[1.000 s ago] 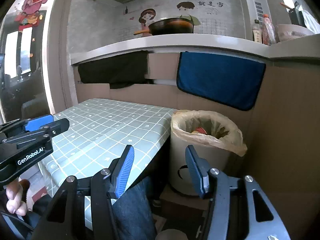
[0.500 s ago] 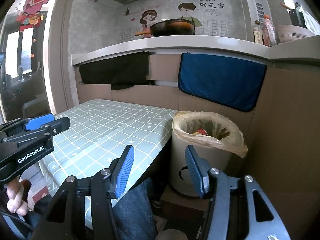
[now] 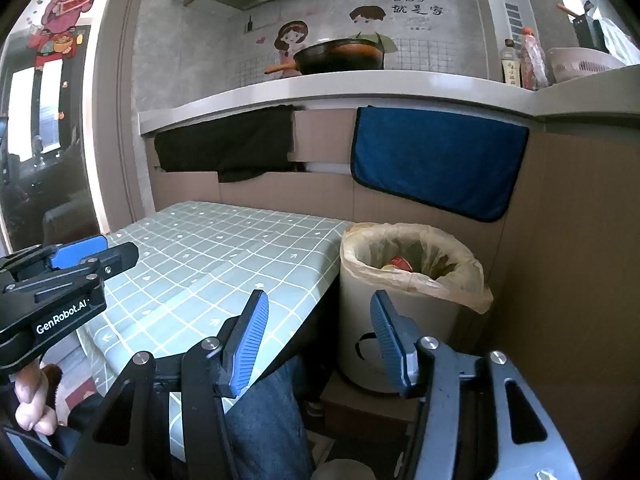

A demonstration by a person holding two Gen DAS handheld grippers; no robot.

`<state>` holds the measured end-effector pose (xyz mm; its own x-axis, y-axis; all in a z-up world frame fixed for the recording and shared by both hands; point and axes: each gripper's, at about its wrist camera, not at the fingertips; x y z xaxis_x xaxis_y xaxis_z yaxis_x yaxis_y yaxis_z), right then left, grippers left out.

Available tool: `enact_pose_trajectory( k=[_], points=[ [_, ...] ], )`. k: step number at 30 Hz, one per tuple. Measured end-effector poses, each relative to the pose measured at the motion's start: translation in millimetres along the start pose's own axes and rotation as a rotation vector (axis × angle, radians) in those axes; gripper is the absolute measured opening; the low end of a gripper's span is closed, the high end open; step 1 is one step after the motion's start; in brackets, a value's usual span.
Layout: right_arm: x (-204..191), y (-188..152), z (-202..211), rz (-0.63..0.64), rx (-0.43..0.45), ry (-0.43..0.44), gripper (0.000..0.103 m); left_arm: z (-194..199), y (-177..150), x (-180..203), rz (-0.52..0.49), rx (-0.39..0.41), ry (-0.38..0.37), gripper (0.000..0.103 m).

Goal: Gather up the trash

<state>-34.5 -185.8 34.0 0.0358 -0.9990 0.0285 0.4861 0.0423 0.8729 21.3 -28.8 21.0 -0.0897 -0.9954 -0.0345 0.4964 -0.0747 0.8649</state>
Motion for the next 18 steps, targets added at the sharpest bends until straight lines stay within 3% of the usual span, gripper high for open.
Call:
enact_pose_trajectory(
  k=[18],
  points=[
    [3.1, 0.5, 0.7, -0.003, -0.002, -0.006, 0.051, 0.2, -0.1, 1.6, 0.002, -0.002, 0.001, 0.040]
  ],
)
Point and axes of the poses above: each gripper's, at about its wrist camera, not at the fingertips, and z roughly against the way its jaws point, x to its right, y to its top, and after that the axes turned 3 degrees about -x, right-handed
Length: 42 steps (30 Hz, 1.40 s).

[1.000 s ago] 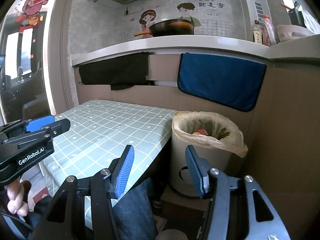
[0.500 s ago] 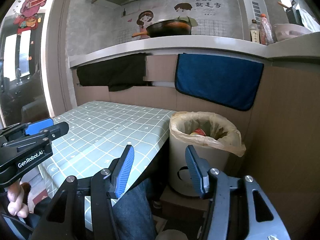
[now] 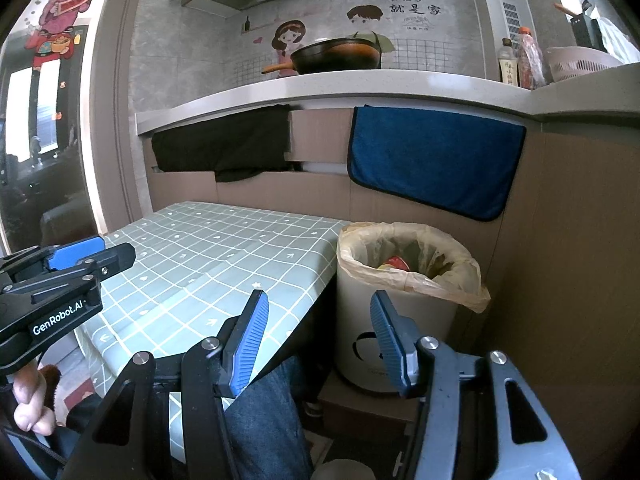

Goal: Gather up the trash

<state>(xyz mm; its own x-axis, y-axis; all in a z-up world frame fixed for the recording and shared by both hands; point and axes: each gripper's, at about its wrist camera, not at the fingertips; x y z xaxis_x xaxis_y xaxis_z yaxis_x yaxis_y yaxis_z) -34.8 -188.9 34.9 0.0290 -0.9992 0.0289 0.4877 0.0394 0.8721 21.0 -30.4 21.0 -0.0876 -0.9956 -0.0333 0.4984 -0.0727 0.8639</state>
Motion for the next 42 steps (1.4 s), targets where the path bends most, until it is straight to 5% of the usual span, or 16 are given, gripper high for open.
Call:
enact_pose_trajectory(
  k=[42],
  points=[
    [3.2, 0.7, 0.2, -0.004, -0.007, 0.002, 0.051, -0.7, -1.2, 4.4, -0.004, -0.010, -0.008, 0.040]
  ],
)
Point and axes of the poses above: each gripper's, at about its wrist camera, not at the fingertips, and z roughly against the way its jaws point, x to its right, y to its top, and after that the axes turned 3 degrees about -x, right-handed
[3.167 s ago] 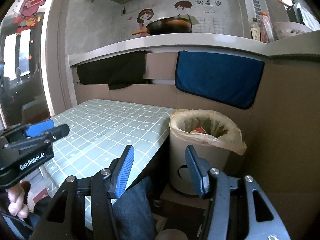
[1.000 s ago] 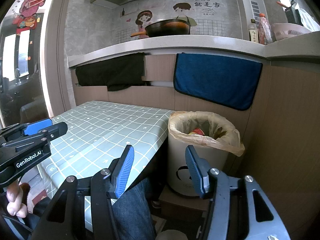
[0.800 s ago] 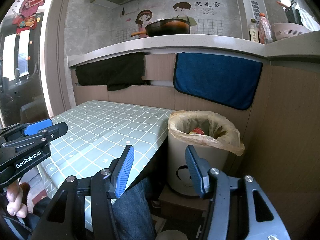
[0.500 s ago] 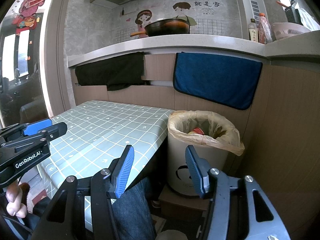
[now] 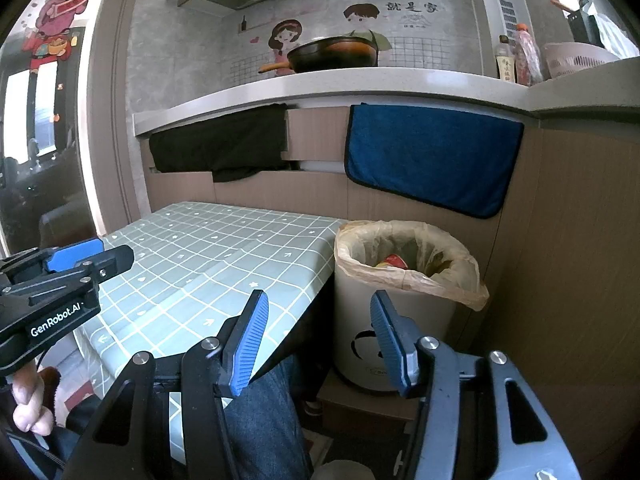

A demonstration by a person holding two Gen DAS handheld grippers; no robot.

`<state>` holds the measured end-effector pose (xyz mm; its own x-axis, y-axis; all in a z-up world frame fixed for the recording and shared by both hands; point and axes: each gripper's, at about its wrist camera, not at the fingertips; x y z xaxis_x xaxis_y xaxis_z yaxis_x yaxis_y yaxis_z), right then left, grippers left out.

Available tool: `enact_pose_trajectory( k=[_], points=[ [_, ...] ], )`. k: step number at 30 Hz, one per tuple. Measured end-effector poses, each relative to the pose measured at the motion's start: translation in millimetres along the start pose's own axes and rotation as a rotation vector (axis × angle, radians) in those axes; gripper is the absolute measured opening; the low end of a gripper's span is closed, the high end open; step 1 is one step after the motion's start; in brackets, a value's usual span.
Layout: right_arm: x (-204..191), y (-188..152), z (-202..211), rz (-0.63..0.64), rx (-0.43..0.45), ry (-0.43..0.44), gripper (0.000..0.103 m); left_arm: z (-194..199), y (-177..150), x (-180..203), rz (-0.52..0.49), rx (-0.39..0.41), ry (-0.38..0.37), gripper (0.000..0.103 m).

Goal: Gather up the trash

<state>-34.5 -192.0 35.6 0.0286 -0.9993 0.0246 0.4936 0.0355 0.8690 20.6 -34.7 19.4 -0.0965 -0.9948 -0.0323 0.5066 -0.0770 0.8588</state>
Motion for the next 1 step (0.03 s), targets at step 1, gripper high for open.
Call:
enact_pose_trajectory(
  k=[1],
  points=[
    [-1.0, -0.5, 1.2, -0.003, 0.000, -0.003, 0.051, -1.4, 0.2, -3.6, -0.004, -0.001, -0.007, 0.040]
  ],
)
Point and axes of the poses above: each gripper's, at about its wrist camera, not at the fingertips, and z roughly against the way its jaws point, x to its right, y to its top, and after that the axes turned 3 degrees about -x, right-handed
